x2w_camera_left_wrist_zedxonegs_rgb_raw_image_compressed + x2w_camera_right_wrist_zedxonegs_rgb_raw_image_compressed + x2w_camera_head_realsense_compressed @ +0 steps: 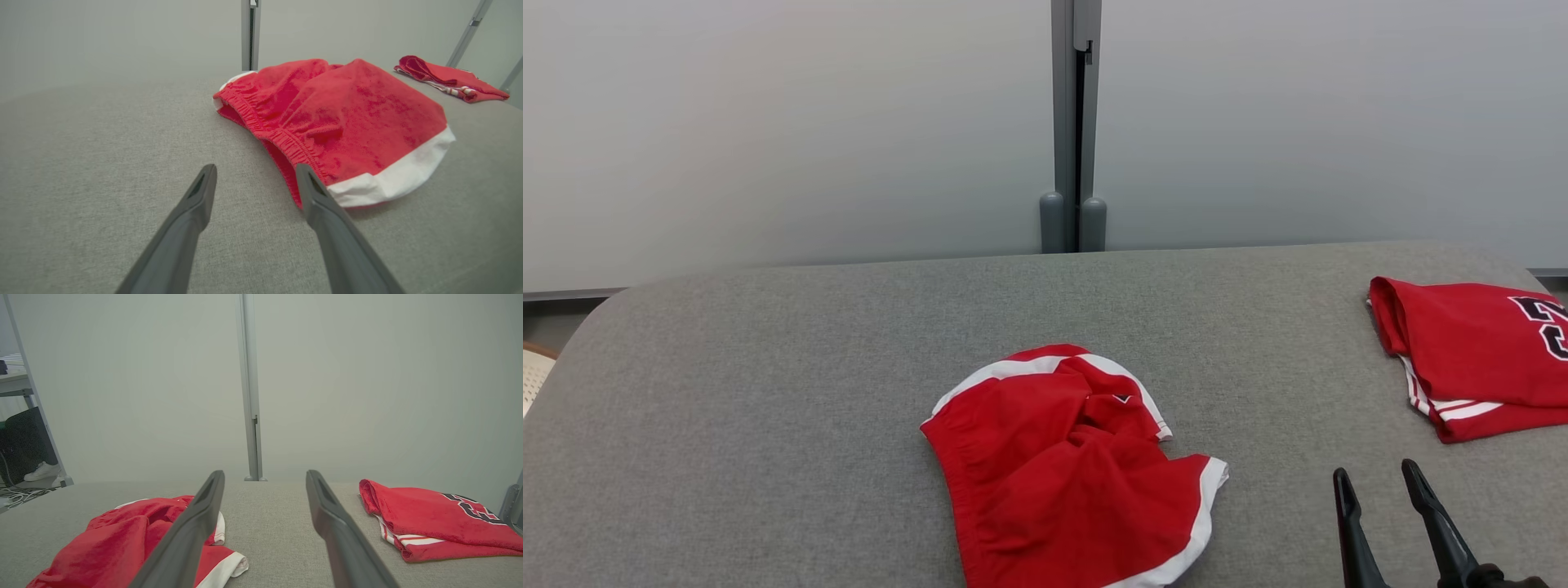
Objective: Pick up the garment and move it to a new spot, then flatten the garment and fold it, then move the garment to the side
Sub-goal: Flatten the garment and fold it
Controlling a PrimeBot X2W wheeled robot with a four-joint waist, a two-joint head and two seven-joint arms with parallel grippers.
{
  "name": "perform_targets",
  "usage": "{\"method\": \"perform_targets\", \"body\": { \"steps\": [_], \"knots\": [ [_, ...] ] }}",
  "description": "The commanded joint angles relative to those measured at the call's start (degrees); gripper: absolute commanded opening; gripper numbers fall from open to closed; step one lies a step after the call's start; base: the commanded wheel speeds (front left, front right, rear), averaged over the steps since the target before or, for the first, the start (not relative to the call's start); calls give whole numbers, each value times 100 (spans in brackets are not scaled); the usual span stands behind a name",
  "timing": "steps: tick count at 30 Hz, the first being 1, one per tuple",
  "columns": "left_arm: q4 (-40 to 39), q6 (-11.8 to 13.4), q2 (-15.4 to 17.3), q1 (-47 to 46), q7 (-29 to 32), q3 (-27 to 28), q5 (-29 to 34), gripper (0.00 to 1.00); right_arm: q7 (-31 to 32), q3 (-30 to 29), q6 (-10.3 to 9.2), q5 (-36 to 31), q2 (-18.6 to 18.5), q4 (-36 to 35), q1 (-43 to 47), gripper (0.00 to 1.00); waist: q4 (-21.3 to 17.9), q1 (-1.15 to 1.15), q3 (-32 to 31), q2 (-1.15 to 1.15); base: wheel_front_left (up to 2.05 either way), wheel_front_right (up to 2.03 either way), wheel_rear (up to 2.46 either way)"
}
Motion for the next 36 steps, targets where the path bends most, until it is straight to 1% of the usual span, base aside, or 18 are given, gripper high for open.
{"method": "perform_targets", "body": {
  "steps": [1,3,6,11,15,21,22,23,24,25,30,33,36],
  "knots": [
    [130,-94,66,-167,-8,-69,-36,100,-4,26,-1,35,6,0,-48,100,2,0,28,0,0,0,0],
    [540,-237,146,-336,-8,-323,-33,100,-5,40,-1,43,0,7,-95,100,2,0,68,0,0,0,0],
    [1064,-317,256,-594,-7,-715,-77,100,-5,63,-1,49,-13,5,-131,100,-5,0,125,0,0,0,0],
    [1630,-326,338,-1090,-8,-1272,-319,100,-5,108,-1,66,-84,12,-150,100,-58,0,207,0,0,0,0],
    [1838,-328,392,-1343,-8,-1467,-456,100,-5,111,-1,86,-136,5,-200,100,-122,0,271,0,0,0,0],
    [1873,-329,399,-1478,-8,-1541,-540,100,-5,121,-1,87,-175,8,-200,100,-196,0,312,0,0,0,0],
    [1849,-329,407,-1492,-8,-1543,-545,81,-5,114,-1,90,-178,4,-198,100,-204,0,321,0,0,0,0],
    [1861,-329,420,-1481,-8,-1548,-557,36,-5,109,-1,93,-181,2,-195,100,-210,0,329,0,0,0,0],
    [1870,-330,440,-1482,-8,-1566,-543,3,-5,107,-1,92,-185,0,-194,100,-213,0,338,0,0,0,0],
    [1865,-330,454,-1497,-8,-1570,-544,0,-5,104,-1,89,-190,-3,-193,100,-215,0,347,0,0,0,0],
    [1835,-329,551,-1562,-8,-1583,-579,0,-5,85,-1,98,-192,-9,-164,100,-182,0,376,0,0,0,0],
    [1684,-329,632,-1578,-8,-1450,-609,0,-4,153,-1,118,-207,37,-164,100,-136,0,396,0,0,0,0],
    [1413,-328,738,-1580,-8,-1218,-614,0,-5,221,-1,170,-232,252,-181,100,-67,0,440,0,0,0,0]
  ]
}}
